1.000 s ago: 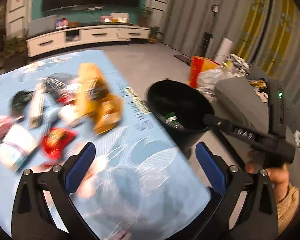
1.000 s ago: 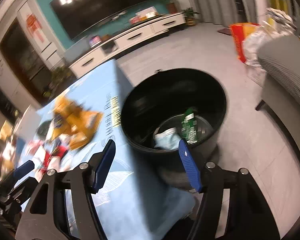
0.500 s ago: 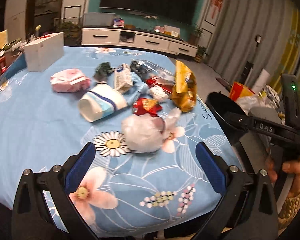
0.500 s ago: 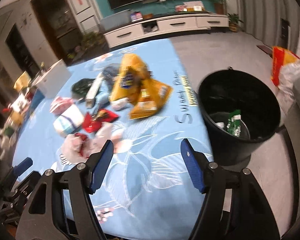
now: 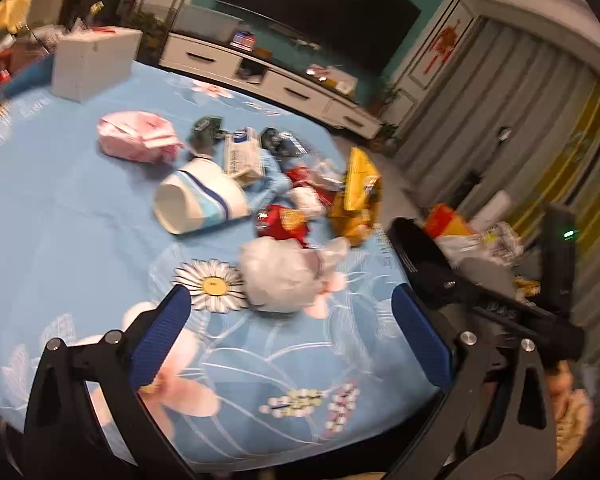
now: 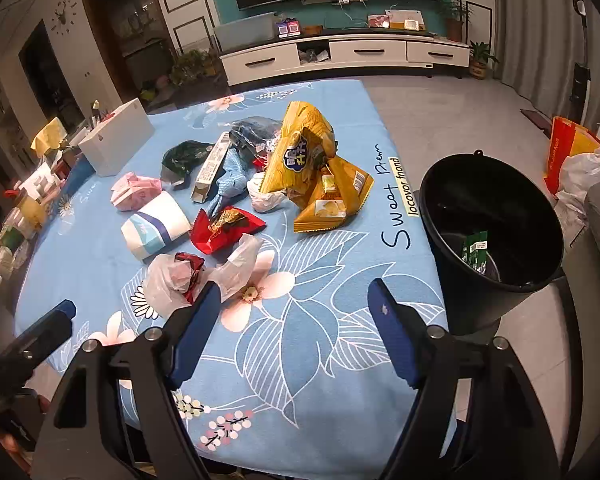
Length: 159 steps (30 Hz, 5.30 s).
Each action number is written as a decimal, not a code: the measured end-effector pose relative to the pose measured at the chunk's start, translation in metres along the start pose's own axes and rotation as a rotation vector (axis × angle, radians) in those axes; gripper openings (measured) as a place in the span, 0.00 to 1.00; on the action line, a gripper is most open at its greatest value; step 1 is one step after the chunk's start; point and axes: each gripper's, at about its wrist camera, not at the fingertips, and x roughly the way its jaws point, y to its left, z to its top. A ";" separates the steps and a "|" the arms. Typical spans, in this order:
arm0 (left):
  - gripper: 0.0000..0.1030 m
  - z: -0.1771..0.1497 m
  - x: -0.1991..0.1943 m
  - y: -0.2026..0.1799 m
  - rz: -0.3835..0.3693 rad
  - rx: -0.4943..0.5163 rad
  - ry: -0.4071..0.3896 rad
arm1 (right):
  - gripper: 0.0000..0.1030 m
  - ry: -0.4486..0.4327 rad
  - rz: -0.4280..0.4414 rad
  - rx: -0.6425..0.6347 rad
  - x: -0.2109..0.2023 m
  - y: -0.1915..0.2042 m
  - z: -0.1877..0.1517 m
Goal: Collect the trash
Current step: 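Move both grippers back over the trash on the table, then grasp the white plastic bag with the left gripper while the right grasps the red candy wrapper, then lift both held items and carry them over the black bin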
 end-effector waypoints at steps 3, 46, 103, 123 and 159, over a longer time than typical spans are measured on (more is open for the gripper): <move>0.97 -0.001 -0.003 0.002 -0.043 -0.012 -0.042 | 0.73 0.003 -0.002 0.004 0.002 -0.002 0.001; 0.22 0.006 0.077 0.011 -0.050 0.143 0.162 | 0.74 0.113 0.169 0.088 0.077 -0.010 0.024; 0.24 0.014 -0.049 0.002 0.021 0.151 -0.181 | 0.05 -0.125 0.140 -0.157 -0.032 0.038 0.015; 0.24 0.016 -0.046 -0.045 -0.017 0.245 -0.189 | 0.05 -0.221 0.111 -0.069 -0.066 -0.003 0.015; 0.24 0.034 0.036 -0.136 -0.080 0.425 -0.090 | 0.05 -0.236 0.049 0.163 -0.043 -0.104 0.014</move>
